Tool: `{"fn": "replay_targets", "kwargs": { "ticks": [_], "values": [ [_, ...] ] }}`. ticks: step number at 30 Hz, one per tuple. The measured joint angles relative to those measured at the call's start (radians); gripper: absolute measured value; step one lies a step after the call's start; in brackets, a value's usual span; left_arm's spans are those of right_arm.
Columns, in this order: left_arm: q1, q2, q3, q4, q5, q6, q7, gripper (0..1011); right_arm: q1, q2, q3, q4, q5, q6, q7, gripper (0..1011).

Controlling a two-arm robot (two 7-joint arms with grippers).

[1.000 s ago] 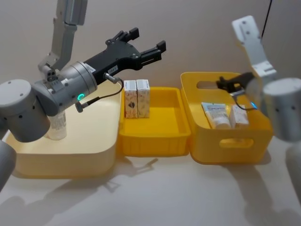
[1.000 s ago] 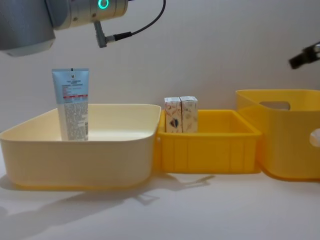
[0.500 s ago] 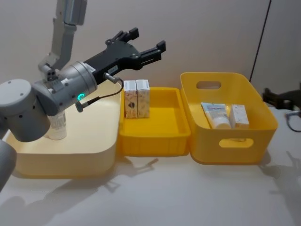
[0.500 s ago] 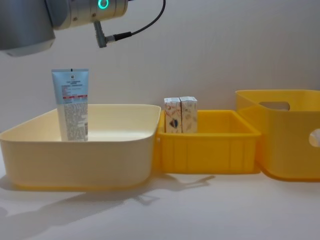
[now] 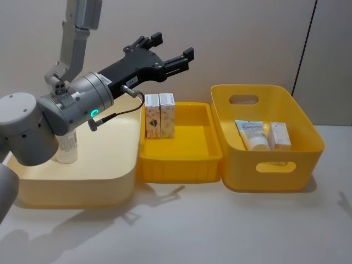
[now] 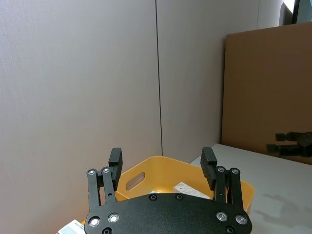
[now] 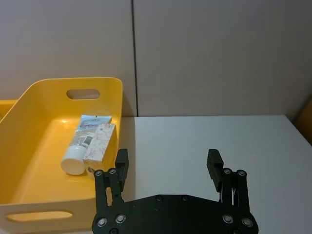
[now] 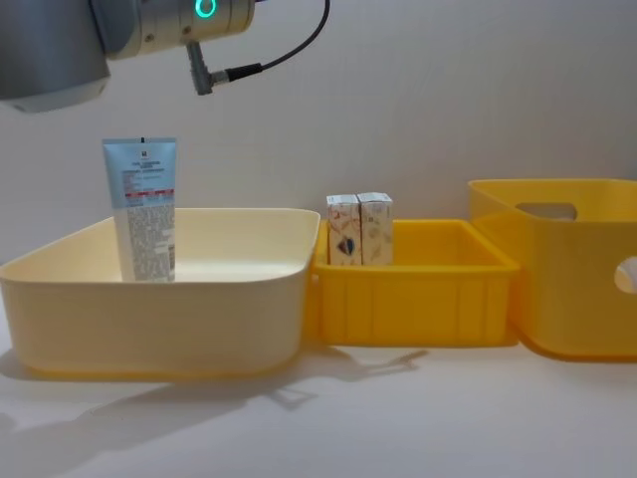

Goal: Bimanual collaborative sorting of washing and personal care products

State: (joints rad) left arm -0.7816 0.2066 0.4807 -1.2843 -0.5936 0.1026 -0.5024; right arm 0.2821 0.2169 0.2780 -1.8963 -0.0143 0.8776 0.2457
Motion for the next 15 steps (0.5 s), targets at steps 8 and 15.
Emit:
{"fn": "replay_targets", "kwargs": {
  "ticks": [8, 15],
  "values": [
    [0.0, 0.0, 0.0, 0.0, 0.0, 0.0, 0.0, 1000, -0.01, -0.012, 0.129, -0.026, 0.067, 0.063, 0.043, 1001],
    [0.0, 0.0, 0.0, 0.0, 0.0, 0.0, 0.0, 1000, -0.006, -0.019, 0.165, -0.031, 0.097, 0.082, 0.07, 1001]
  ]
}}
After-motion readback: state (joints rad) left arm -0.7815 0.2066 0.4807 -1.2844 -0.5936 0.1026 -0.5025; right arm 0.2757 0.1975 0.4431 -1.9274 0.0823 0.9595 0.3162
